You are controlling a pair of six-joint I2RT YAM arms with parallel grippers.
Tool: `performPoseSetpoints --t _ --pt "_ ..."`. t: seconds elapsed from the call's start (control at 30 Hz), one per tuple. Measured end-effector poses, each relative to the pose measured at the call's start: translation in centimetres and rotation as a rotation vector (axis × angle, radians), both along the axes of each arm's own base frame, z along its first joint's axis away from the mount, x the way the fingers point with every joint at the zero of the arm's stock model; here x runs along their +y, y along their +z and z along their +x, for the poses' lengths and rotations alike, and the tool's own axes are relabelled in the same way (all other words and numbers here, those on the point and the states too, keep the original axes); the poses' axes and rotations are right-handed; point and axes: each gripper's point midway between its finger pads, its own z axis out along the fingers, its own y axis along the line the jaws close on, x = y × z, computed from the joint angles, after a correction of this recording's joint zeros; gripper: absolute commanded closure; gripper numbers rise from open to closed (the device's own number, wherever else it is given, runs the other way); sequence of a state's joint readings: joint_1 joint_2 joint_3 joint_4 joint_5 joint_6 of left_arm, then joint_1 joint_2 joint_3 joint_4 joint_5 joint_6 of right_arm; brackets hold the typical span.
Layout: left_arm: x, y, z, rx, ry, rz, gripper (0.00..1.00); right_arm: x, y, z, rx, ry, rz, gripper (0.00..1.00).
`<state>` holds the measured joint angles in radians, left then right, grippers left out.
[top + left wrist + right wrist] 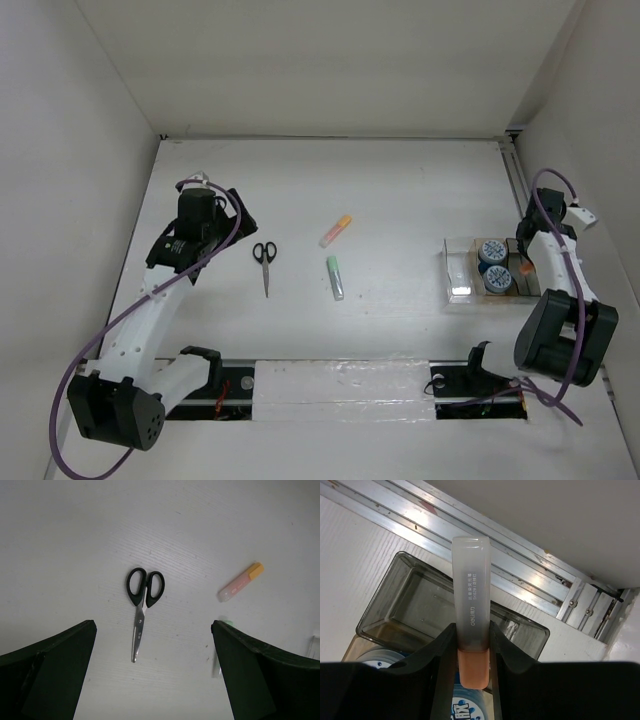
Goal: Sort the stationery into containers
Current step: Place the stationery in the storage box.
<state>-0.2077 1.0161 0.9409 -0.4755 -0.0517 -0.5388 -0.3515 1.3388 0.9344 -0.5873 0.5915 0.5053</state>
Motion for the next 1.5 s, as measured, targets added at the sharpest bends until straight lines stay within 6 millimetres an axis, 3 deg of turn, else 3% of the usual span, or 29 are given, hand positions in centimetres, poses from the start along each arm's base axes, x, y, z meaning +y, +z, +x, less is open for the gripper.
performPoseSetpoints --t 0.17,0.27,0.4,0.53,0.63,0.7,0.93,1.5 --pt "0.0 0.0 0.0 -0.001 0.001 0.001 0.00 1.9 1.0 0.8 -0.023 0.065 -0.013 1.00" --pt "0.1 0.0 0.0 -0.002 0.004 0.003 0.00 4.6 3.3 2.3 -0.100 0.166 -0.027 1.00" --pt "0.4 0.1 0.1 -0.006 0.019 0.014 0.00 9.5 5.6 4.7 -0.179 0.342 -0.013 1.00" --pt "1.1 0.1 0.2 -0.009 0.043 0.021 0.00 15.6 5.2 5.9 -0.197 0.544 0.069 1.00" --pt "1.8 0.1 0.3 -0.011 0.070 0.029 0.00 19.1 3.9 5.6 -0.174 0.661 0.127 1.00" --pt "2.0 0.1 0.3 -0.011 0.078 0.035 0.00 20.4 3.1 5.2 -0.152 0.703 0.143 1.00" --pt "2.3 0.1 0.4 -0.012 0.089 0.044 0.00 20.8 0.4 3.7 -0.083 0.721 0.167 1.00" --pt "1.8 0.1 0.3 -0.009 0.069 0.029 0.00 19.9 -1.6 2.0 -0.070 0.615 0.334 1.00"
